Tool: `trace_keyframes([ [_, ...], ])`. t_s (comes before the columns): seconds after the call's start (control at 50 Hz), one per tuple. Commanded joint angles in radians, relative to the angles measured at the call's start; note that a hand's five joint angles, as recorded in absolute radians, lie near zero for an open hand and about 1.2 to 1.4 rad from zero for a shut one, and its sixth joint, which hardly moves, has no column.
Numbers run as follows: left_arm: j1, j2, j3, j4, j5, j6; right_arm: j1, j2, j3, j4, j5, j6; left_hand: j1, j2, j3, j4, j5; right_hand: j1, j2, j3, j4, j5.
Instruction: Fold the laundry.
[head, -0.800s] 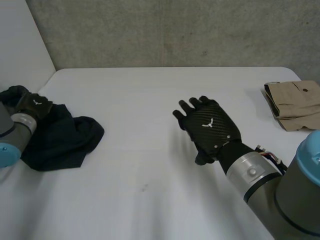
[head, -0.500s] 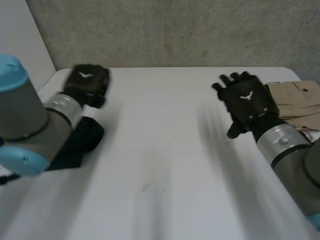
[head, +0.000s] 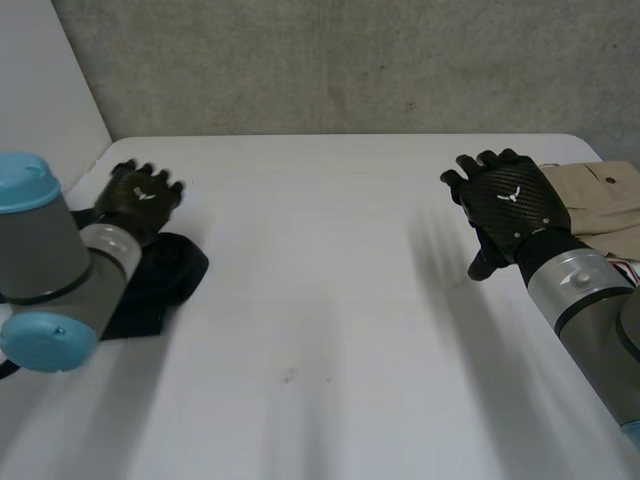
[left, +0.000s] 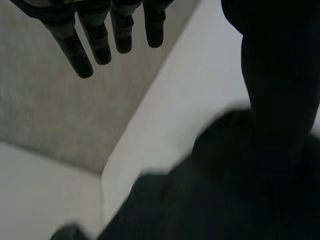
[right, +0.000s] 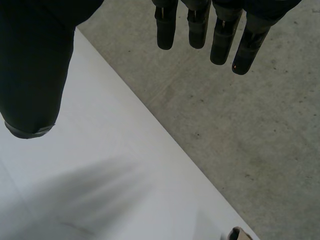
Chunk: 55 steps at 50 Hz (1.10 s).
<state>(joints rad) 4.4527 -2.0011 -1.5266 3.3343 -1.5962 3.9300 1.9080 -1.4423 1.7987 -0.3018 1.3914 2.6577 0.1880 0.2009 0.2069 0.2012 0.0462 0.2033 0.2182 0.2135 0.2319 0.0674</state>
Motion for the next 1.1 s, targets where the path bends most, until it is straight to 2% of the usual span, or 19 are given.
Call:
trace_keyframes([
  [0.02,0.111,-0.099,0.013,-0.003,0.013,0.077,0.008,0.008,0.004,0.0,0.0,-0.002,-0.013,-0.026,-0.032,-0.027,-0.046,-0.029,-0.044,-0.039,-0.057,-0.067],
  [0.1,0.12,-0.162,0.045,0.002,0.018,0.074,0.008,0.023,0.007,0.0,0.0,-0.004,0.084,0.071,0.065,0.071,0.051,-0.029,-0.044,-0.039,-0.057,-0.067],
  [0.16,0.117,-0.194,0.071,-0.002,0.039,0.064,0.008,0.028,0.007,0.0,0.0,-0.005,0.64,0.627,0.621,0.627,0.607,-0.029,-0.044,-0.039,-0.057,-0.067],
  [0.18,0.109,-0.192,0.072,0.001,0.056,0.051,0.008,0.028,0.007,0.0,0.0,-0.005,1.142,1.129,1.123,1.129,1.109,-0.029,-0.044,-0.039,-0.057,-0.067],
  [0.2,0.103,-0.191,0.072,0.002,0.061,0.04,0.006,0.028,0.007,0.0,0.0,-0.005,1.208,1.195,1.189,1.194,1.175,-0.029,-0.044,-0.039,-0.057,-0.067],
  [0.24,0.08,-0.176,0.075,0.005,0.058,-0.01,0.002,0.028,0.007,0.0,0.0,-0.005,1.208,1.195,1.189,1.195,1.176,-0.029,-0.044,-0.039,-0.057,-0.067],
  [0.3,-0.002,-0.096,0.072,0.002,0.048,-0.171,-0.003,0.026,0.004,0.0,0.0,-0.005,1.208,1.195,1.189,1.195,1.176,-0.029,-0.044,-0.039,-0.057,-0.067],
  [0.32,-0.041,-0.044,0.066,0.001,0.047,-0.271,-0.004,0.026,0.004,0.0,0.0,-0.005,1.208,1.195,1.189,1.195,1.176,-0.029,-0.044,-0.039,-0.057,-0.067],
  [0.4,-0.122,0.048,0.056,-0.012,0.051,-0.498,-0.01,0.025,-0.002,-0.002,0.0,-0.004,1.208,1.195,1.189,1.195,1.176,-0.029,-0.044,-0.039,-0.057,-0.067],
  [0.44,-0.15,0.067,0.051,-0.022,0.051,-0.557,-0.012,0.025,-0.004,-0.002,0.0,-0.004,1.208,1.195,1.189,1.195,1.176,-0.029,-0.044,-0.039,-0.057,-0.067],
  [0.6,-0.328,0.088,0.043,-0.053,0.058,-0.554,-0.027,0.023,-0.004,0.0,0.0,-0.002,1.208,1.195,1.189,1.195,1.176,-0.029,-0.044,-0.039,-0.057,-0.067],
  [0.7,-0.565,0.085,0.052,-0.053,0.091,-0.603,-0.059,0.016,-0.012,-0.004,0.004,-0.001,1.208,1.195,1.189,1.195,1.176,-0.029,-0.044,-0.039,-0.057,-0.067],
  [0.74,-0.596,0.079,0.054,-0.059,0.1,-0.632,-0.075,0.014,-0.013,-0.004,0.001,-0.002,1.208,1.195,1.189,1.195,1.176,-0.029,-0.044,-0.039,-0.057,-0.067],
  [0.82,-0.612,0.055,0.036,-0.064,0.105,-0.686,-0.08,0.013,-0.015,-0.002,0.0,-0.002,0.137,0.124,0.118,0.123,0.104,-0.029,-0.044,-0.039,-0.057,-0.067],
  [0.84,-0.615,0.054,0.033,-0.067,0.098,-0.689,-0.08,0.014,-0.015,-0.002,0.0,-0.002,0.006,-0.007,-0.013,-0.007,-0.026,-0.029,-0.044,-0.039,-0.057,-0.067],
  [0.9,-0.598,0.058,0.034,-0.062,0.094,-0.689,-0.08,0.014,-0.015,-0.002,0.0,-0.002,-0.013,-0.026,-0.032,-0.026,-0.045,-0.029,-0.044,-0.039,-0.057,-0.067],
  [0.98,-0.46,0.074,0.037,-0.067,0.085,-0.683,-0.078,0.014,-0.016,0.001,-0.002,-0.002,-0.004,-0.017,-0.023,-0.017,-0.037,-0.029,-0.044,-0.039,-0.057,-0.067],
  [1.0,-0.388,0.09,0.031,-0.07,0.078,-0.67,-0.076,0.014,-0.016,0.003,-0.002,-0.002,-0.004,-0.017,-0.023,-0.017,-0.037,-0.029,-0.044,-0.039,-0.057,-0.067],
  [1.1,-0.244,0.102,0.011,-0.09,0.076,-0.58,-0.063,0.016,-0.034,0.064,-0.011,-0.002,-0.007,-0.02,-0.026,-0.02,-0.039,-0.029,-0.044,-0.039,-0.057,-0.067],
])
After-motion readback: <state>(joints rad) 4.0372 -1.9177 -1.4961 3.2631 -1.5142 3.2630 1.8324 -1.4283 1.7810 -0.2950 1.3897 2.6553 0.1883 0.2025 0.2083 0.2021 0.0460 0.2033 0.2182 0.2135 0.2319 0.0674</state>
